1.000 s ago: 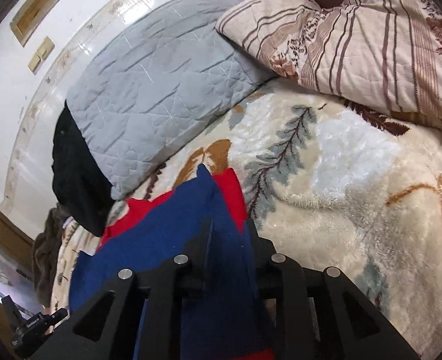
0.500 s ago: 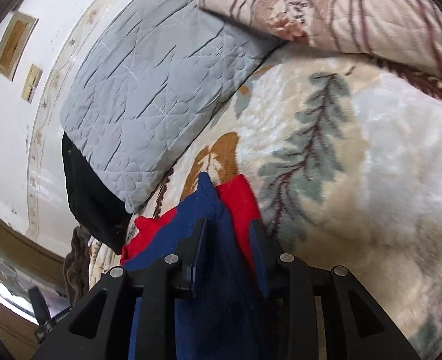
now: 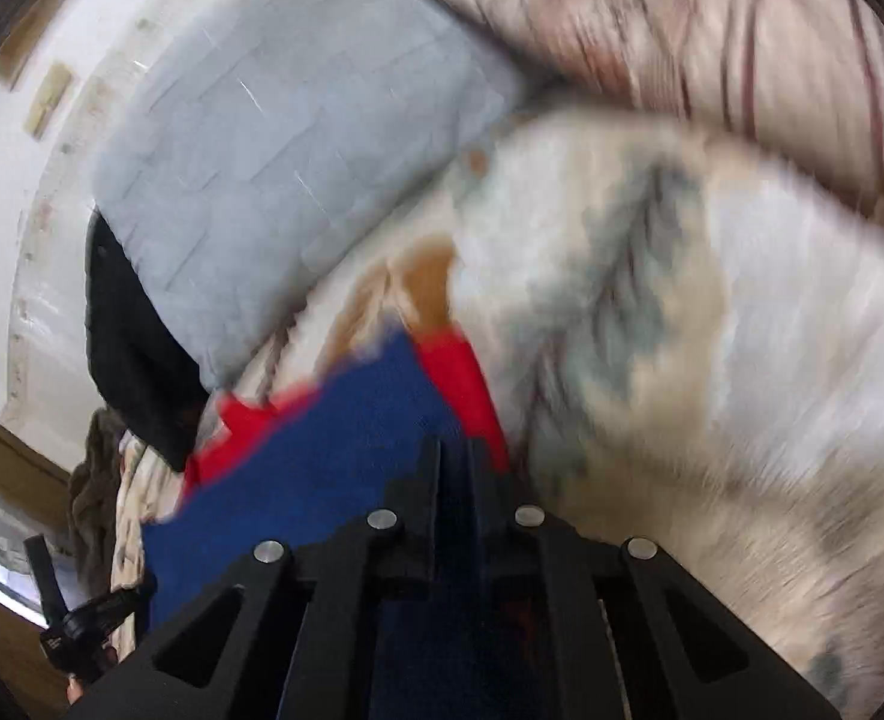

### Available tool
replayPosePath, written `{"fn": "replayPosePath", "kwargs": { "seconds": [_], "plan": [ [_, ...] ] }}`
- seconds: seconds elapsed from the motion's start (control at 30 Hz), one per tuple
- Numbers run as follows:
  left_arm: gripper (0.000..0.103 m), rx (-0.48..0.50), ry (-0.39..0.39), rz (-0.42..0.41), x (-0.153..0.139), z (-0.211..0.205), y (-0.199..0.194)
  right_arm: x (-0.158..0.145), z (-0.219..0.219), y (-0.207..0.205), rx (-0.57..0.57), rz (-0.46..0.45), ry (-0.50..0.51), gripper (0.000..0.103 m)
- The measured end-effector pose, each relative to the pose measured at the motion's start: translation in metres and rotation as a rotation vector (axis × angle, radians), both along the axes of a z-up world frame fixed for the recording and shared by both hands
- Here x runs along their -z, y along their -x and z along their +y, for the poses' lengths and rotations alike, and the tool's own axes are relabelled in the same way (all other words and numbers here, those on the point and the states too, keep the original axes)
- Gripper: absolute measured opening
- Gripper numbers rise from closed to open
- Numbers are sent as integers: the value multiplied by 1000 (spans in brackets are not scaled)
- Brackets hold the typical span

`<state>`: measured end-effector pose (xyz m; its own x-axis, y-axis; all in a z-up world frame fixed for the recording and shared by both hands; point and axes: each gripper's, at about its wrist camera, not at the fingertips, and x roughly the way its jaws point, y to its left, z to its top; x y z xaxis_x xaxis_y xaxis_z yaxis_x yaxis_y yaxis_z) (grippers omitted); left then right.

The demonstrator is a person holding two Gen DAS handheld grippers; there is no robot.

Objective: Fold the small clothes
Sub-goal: 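Lower the folded blue hem onto the red body and release both grippers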

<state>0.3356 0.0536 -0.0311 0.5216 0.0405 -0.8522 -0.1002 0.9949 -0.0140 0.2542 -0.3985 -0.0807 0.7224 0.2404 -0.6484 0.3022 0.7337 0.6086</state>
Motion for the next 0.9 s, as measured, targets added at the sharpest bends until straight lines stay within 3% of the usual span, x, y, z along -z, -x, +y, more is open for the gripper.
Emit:
{"fn": "replayPosePath", "kwargs": {
  "seconds": [0.07,0.13,0.2,0.27,0.33,0.37,0.4,0.47,0.6,0.7,0.73,0.77,0.83,0.9],
  "plan": [
    [12,-3,33,-2,-11,5,12,-15,-1,5,25,-14,24,17],
    [17,-2,53,-29,-21,10,35,-34,3,15,41,-66,84,17],
    [39,5,87,-50,-25,8,60,-46,8,20,-1,-121,74,17],
    [48,-13,108,-59,-19,8,79,-51,22,23,-77,-138,87,17],
    [49,-37,87,-20,2,4,86,-45,42,20,-147,-91,158,17],
    [51,-42,75,8,13,2,84,-38,48,17,-172,-35,194,17],
    [59,-54,45,-14,16,1,85,-29,55,13,-201,33,232,14],
    [59,-49,50,-2,7,2,87,-32,59,21,-201,9,296,14],
    [60,-65,131,-6,-13,9,107,-56,57,43,-209,-63,298,19],
    [64,-90,188,4,0,11,121,-51,55,49,-198,-22,332,21],
    [64,-86,163,5,7,9,121,-39,53,47,-206,44,328,20],
    [64,-64,83,-2,12,1,120,-29,51,46,-218,76,315,18],
    [64,-28,-1,-18,6,-11,121,-35,47,54,-199,44,309,15],
    [64,-8,33,-35,-2,-13,122,-47,44,63,-179,-4,296,21]
  ]
}}
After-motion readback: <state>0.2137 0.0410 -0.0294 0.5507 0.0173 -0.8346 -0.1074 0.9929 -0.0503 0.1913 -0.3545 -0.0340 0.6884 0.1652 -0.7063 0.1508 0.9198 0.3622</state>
